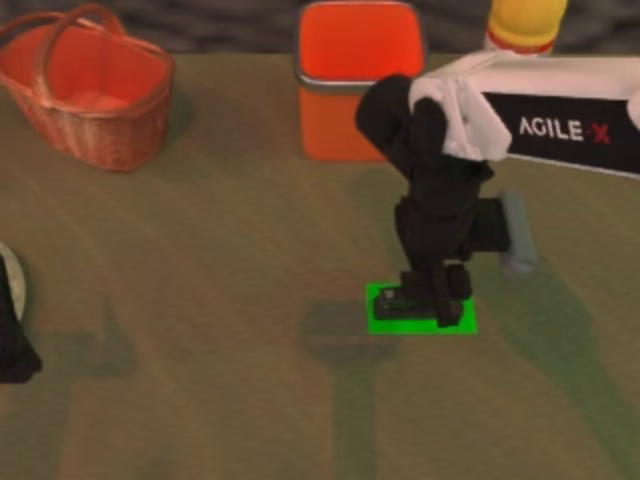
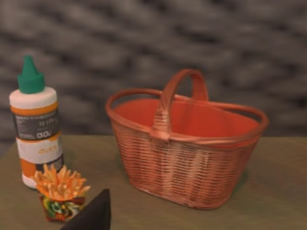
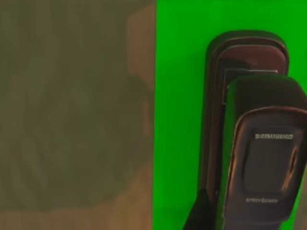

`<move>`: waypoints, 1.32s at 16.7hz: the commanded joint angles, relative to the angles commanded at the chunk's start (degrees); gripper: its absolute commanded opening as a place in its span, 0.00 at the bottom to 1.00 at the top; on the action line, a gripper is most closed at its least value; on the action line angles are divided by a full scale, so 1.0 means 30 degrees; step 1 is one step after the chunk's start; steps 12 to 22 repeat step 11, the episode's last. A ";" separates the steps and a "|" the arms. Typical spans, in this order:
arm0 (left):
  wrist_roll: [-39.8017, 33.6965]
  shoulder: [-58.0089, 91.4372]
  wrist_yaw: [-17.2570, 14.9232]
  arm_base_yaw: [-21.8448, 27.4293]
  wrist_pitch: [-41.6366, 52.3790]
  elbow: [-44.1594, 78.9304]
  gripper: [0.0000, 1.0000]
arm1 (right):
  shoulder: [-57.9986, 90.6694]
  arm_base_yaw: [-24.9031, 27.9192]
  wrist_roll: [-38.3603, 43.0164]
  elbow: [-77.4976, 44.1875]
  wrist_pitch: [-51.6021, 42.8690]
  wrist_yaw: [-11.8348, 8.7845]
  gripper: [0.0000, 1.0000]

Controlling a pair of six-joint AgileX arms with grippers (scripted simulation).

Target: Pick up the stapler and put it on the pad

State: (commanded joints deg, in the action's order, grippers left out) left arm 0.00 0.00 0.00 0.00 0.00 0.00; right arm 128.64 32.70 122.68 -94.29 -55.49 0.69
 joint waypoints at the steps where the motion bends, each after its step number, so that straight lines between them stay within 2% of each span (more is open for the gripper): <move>1: 0.0000 0.0000 0.0000 0.0000 0.0000 0.0000 1.00 | 0.0000 0.0000 0.0000 0.0000 0.0000 0.0000 0.68; 5: 0.0000 0.0000 0.0000 0.0000 0.0000 0.0000 1.00 | 0.0000 0.0000 0.0000 0.0000 0.0000 0.0000 0.98; 6: 0.0000 0.0000 0.0000 0.0000 0.0000 0.0000 1.00 | 0.0000 0.0000 0.0000 0.0000 0.0000 0.0000 1.00; 22: 0.0000 0.0000 0.0000 0.0000 0.0000 0.0000 1.00 | 0.0000 0.0000 0.0000 0.0000 0.0000 0.0000 1.00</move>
